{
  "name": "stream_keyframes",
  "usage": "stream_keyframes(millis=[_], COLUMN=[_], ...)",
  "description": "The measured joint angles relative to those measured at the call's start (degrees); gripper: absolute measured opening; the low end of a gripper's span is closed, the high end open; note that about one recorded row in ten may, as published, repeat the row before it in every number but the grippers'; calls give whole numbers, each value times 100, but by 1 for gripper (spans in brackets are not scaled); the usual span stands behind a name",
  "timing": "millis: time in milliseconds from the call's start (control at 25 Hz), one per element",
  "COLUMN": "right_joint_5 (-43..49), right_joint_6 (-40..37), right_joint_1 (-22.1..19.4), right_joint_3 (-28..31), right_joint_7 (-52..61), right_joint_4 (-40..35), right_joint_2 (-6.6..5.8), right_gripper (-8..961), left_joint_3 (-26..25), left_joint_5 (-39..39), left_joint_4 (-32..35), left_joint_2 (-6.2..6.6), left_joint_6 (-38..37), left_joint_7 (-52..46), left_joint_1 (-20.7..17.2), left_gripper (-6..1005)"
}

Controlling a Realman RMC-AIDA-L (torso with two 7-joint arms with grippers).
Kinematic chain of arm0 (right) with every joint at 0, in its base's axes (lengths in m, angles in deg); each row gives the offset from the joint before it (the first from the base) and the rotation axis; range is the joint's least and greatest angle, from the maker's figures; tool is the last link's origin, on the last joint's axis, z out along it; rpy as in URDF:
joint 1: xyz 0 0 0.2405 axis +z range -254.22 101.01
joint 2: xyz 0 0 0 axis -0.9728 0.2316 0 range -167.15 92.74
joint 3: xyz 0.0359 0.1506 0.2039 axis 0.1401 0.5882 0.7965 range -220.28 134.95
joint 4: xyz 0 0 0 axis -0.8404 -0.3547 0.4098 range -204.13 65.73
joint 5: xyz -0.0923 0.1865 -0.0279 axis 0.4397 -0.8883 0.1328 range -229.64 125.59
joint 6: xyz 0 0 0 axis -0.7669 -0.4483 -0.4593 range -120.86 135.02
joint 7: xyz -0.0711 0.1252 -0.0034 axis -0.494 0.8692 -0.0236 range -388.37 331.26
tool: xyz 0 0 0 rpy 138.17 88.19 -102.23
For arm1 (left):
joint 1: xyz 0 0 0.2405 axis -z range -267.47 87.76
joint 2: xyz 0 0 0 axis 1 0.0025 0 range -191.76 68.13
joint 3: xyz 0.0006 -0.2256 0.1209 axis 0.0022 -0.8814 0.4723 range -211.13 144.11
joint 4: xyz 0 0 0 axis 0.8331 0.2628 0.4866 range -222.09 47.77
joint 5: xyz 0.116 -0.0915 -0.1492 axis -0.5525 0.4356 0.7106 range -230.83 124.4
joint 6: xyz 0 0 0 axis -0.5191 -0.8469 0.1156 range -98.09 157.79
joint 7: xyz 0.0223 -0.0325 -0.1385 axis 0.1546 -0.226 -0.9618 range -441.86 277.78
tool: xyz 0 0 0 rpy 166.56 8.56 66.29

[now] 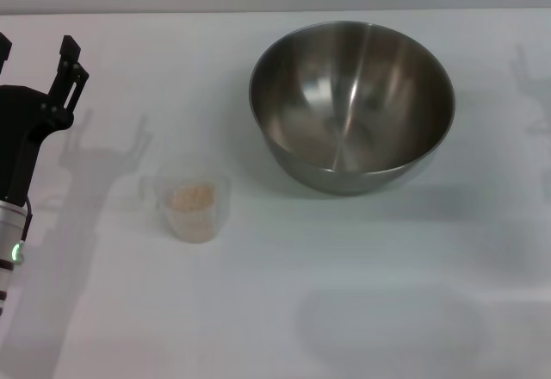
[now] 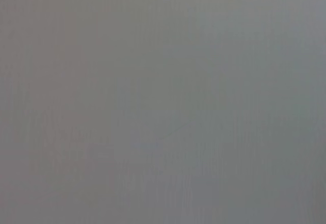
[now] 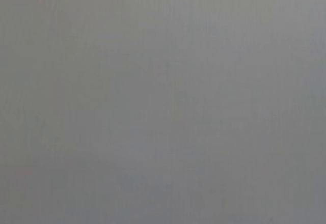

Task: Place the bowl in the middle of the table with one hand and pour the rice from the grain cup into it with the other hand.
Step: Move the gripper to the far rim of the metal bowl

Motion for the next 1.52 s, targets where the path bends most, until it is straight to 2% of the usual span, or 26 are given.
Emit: stream_keyframes(millis=[440,640,760,840,880,920,1000,1040,1080,1120,1160,1200,1240,1360,1400,1440,1480,1520], right_joint_5=[2,98,183,191,232,232,458,458,663,663,723,776,776,789,786,786,772,772], right_joint_6=[-67,-35,345,967,1732,1732,2700,2700,3440,3440,3851,4787,4787,6536,7752,7752,9006,9006], right_joint_1=[1,6,-33,-139,-269,-269,-438,-438,-628,-628,-744,-958,-958,-1216,-1298,-1298,-1324,-1324], right_joint_3=[0,-12,-6,42,131,131,282,282,363,363,406,524,524,868,1149,1149,1456,1456], right_joint_7=[-37,-653,-974,-999,-999,-999,-999,-999,-997,-997,-995,-990,-990,-991,-1004,-1004,-1024,-1024], right_joint_4=[5,-142,-502,-996,-1552,-1552,-2311,-2311,-2936,-2936,-3294,-4042,-4042,-5221,-5944,-5944,-6638,-6638], right_joint_2=[-14,-17,-17,-58,-91,-91,-98,-98,-76,-76,-69,-61,-61,-54,-51,-51,-57,-57], right_gripper=[725,722,721,720,720,719,718,718,717,717,716,716,715,714,714,713,713,712], left_joint_3=[-11,-11,-11,-11,-11,-11,-11,-11,-10,-11,-11,-11,-11,-11,-11,-11,-11,-11], left_joint_5=[0,0,0,0,1,1,0,0,2,0,1,0,1,1,0,0,1,0], left_joint_4=[13,21,36,45,46,46,47,47,47,48,54,58,61,69,86,86,100,113], left_joint_2=[0,0,0,0,0,0,0,0,0,0,3,5,6,7,8,8,9,9], left_joint_6=[1,5,8,7,-2,-2,-11,-11,-10,-8,-5,-6,-6,-8,-13,-13,-18,-27], left_joint_7=[0,0,0,0,0,0,0,0,1,2,4,5,5,7,7,7,8,9], left_joint_1=[4,7,9,9,9,9,9,9,8,8,8,8,8,8,8,8,8,8], left_gripper=[823,821,820,819,819,818,818,817,817,817,816,816,815,814,814,813,813,813])
